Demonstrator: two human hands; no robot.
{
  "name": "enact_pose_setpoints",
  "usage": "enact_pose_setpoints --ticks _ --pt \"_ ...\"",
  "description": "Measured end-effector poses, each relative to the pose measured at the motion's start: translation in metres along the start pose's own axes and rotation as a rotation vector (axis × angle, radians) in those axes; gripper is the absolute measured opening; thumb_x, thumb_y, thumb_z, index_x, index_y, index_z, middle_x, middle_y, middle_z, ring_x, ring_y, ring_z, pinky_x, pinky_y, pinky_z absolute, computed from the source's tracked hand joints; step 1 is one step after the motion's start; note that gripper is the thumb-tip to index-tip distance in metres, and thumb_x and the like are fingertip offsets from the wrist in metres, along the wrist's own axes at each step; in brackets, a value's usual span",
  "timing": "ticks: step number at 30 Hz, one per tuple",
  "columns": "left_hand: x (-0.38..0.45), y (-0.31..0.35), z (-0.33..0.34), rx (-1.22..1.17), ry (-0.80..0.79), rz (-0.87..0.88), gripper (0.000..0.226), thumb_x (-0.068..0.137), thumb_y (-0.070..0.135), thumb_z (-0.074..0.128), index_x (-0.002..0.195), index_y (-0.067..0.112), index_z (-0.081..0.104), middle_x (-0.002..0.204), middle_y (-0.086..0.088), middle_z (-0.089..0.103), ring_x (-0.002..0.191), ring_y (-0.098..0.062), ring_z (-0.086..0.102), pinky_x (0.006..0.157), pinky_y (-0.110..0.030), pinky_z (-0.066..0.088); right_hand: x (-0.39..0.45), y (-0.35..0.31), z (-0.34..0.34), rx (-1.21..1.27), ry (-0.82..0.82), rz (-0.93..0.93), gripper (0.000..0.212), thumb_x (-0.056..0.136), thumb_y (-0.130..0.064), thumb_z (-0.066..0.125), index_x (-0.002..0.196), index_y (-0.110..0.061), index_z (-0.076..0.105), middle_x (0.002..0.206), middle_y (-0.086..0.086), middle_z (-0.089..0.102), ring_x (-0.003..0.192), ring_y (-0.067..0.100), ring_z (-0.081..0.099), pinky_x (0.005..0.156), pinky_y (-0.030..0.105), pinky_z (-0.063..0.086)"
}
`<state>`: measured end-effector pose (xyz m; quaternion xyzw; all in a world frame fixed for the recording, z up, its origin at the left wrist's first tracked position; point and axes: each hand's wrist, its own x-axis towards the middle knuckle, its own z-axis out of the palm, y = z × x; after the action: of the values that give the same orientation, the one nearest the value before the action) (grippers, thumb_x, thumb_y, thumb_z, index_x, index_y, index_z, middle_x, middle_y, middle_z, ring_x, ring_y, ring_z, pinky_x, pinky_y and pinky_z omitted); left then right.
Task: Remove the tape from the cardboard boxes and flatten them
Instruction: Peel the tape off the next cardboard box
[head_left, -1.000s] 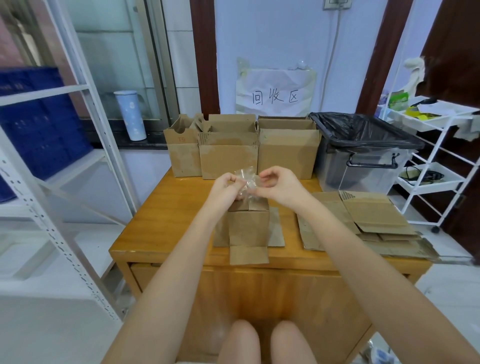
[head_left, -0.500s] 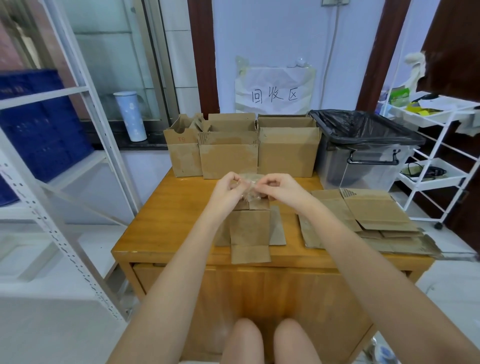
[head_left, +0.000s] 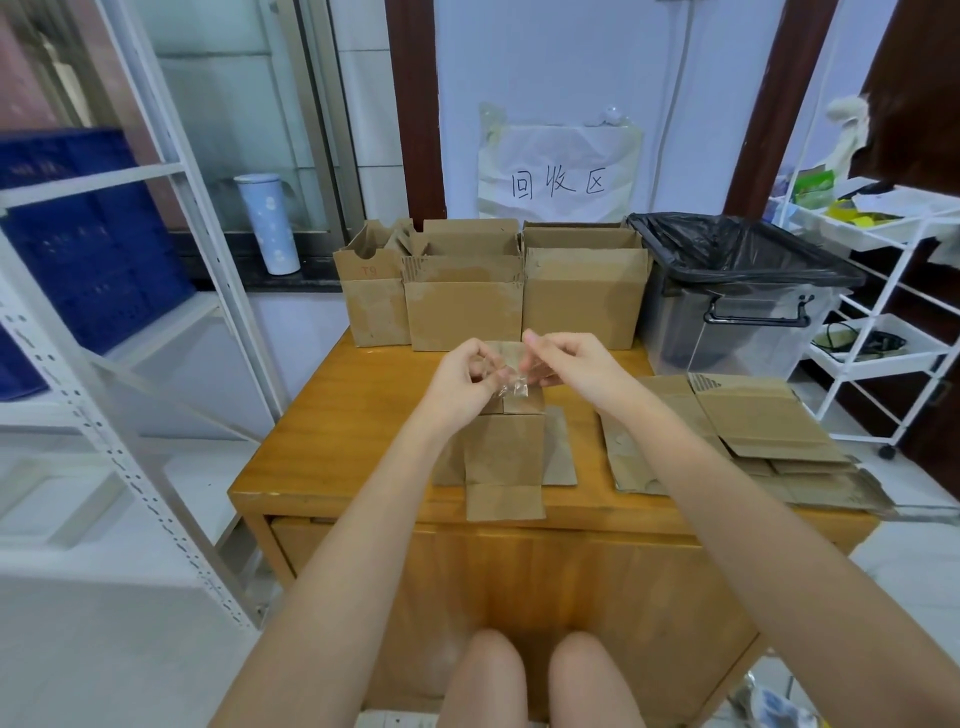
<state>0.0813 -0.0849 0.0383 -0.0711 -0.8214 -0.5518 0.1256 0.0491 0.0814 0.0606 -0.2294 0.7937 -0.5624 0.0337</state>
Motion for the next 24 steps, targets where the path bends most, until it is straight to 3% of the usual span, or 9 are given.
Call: enact_pose_setpoints --ticks 3,7,12,18,22,24 --pt "0.0 -0.003 -0.001 -0.016 -0.011 0.044 0.012 0.091 0.007 0.063 0.089 0.012 0.053 0.065 0.005 0.063 0.057 0.005 0.056 0.06 -0.009 0.042 0.002 0.002 0.0 -0.065 0.006 -0.028 0.019 0.086 -0.026 0.07 0.074 -0.013 0.063 0.073 0.003 0.065 0.07 0.01 0.061 0.077 0.028 0.053" --pt "-0.001 -0.005 -0.003 -0.03 -0.031 0.083 0.018 0.089 0.008 0.066 0.084 0.02 0.054 0.061 0.006 0.06 0.061 -0.003 0.056 0.064 -0.016 0.043 0.005 0.003 0.002 -0.103 0.054 -0.023 0.028 0.074 -0.017 0.081 0.079 -0.014 0.054 0.08 0.006 0.064 0.072 0.013 0.061 0.068 0.016 0.051" --pt "-0.002 -0.005 -0.005 -0.091 -0.073 0.042 0.011 0.088 0.012 0.067 0.088 0.015 0.057 0.077 -0.002 0.07 0.075 -0.01 0.063 0.072 -0.017 0.048 0.007 0.007 0.006 -0.149 0.026 -0.09 0.019 0.076 -0.004 0.078 0.084 -0.011 0.061 0.079 -0.003 0.062 0.072 0.01 0.06 0.068 0.013 0.051" --pt "-0.002 -0.003 -0.013 -0.08 -0.149 -0.043 0.017 0.09 0.012 0.065 0.106 0.006 0.06 0.088 0.005 0.072 0.083 0.001 0.065 0.077 -0.011 0.048 0.011 0.009 0.011 -0.186 0.061 -0.087 0.015 0.082 -0.003 0.073 0.096 -0.002 0.067 0.08 0.0 0.063 0.074 0.011 0.06 0.068 0.01 0.051" --pt "-0.005 0.001 -0.02 -0.085 -0.248 -0.089 0.033 0.087 0.025 0.07 0.115 0.013 0.06 0.106 0.009 0.069 0.098 0.003 0.063 0.084 -0.012 0.047 0.012 0.007 0.012 -0.267 0.042 -0.088 0.009 0.086 -0.005 0.068 0.095 -0.004 0.07 0.086 0.006 0.065 0.077 0.013 0.058 0.073 0.019 0.049" --pt "-0.007 0.0 -0.017 -0.076 -0.214 -0.081 0.032 0.086 0.032 0.069 0.113 0.017 0.06 0.106 0.008 0.07 0.101 0.001 0.063 0.085 -0.014 0.047 0.012 0.006 0.013 -0.26 0.044 -0.098 0.006 0.086 -0.006 0.068 0.092 -0.005 0.07 0.086 0.007 0.066 0.077 0.014 0.058 0.075 0.024 0.049"
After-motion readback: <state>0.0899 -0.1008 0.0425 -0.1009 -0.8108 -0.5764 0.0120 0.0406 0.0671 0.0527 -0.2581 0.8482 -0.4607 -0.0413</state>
